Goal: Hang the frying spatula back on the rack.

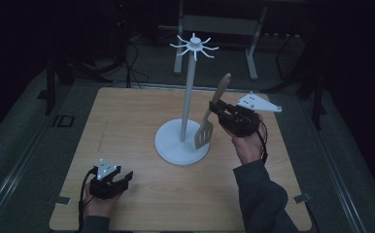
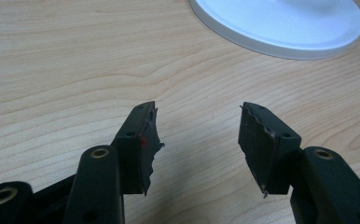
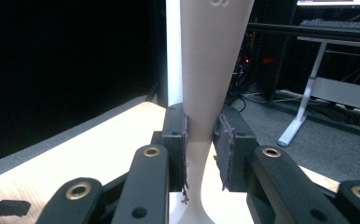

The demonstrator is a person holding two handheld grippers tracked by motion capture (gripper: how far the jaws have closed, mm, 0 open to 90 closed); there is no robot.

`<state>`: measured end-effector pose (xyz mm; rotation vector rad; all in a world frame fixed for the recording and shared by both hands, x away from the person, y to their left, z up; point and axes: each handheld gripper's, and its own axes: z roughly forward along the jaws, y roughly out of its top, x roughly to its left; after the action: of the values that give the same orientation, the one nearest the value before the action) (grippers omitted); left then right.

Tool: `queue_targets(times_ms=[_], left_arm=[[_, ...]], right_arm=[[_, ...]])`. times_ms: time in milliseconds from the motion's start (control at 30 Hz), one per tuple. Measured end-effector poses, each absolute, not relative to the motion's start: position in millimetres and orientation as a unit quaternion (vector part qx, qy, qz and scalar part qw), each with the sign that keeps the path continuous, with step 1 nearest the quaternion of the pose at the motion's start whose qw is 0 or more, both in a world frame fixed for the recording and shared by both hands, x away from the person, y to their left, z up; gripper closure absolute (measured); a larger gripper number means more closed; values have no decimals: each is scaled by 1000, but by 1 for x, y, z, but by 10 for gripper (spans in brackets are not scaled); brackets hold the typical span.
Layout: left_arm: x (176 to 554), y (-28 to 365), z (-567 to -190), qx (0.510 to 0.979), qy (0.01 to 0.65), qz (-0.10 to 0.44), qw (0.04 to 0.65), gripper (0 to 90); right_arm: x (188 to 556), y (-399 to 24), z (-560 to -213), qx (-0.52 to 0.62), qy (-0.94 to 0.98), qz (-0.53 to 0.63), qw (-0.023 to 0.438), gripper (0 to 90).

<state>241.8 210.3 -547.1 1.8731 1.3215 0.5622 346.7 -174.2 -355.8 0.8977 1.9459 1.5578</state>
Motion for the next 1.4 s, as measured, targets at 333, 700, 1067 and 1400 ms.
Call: queue_targets(times_ms=[333, 700, 1067, 1400], left_arm=[[242, 210, -547, 733, 518, 220, 381, 470], [242, 211, -547, 733, 518, 221, 382, 470], [242, 210, -547, 734, 517, 220, 380, 470], [242, 210, -547, 736, 517, 219, 379, 470]], right_arm=[[354, -171, -350, 324, 721, 561, 248, 750], [363, -165, -341, 310, 733, 550, 254, 750], [373, -164, -331, 303, 738, 565, 213, 749], [377, -161, -324, 294, 743, 564, 206, 750]])
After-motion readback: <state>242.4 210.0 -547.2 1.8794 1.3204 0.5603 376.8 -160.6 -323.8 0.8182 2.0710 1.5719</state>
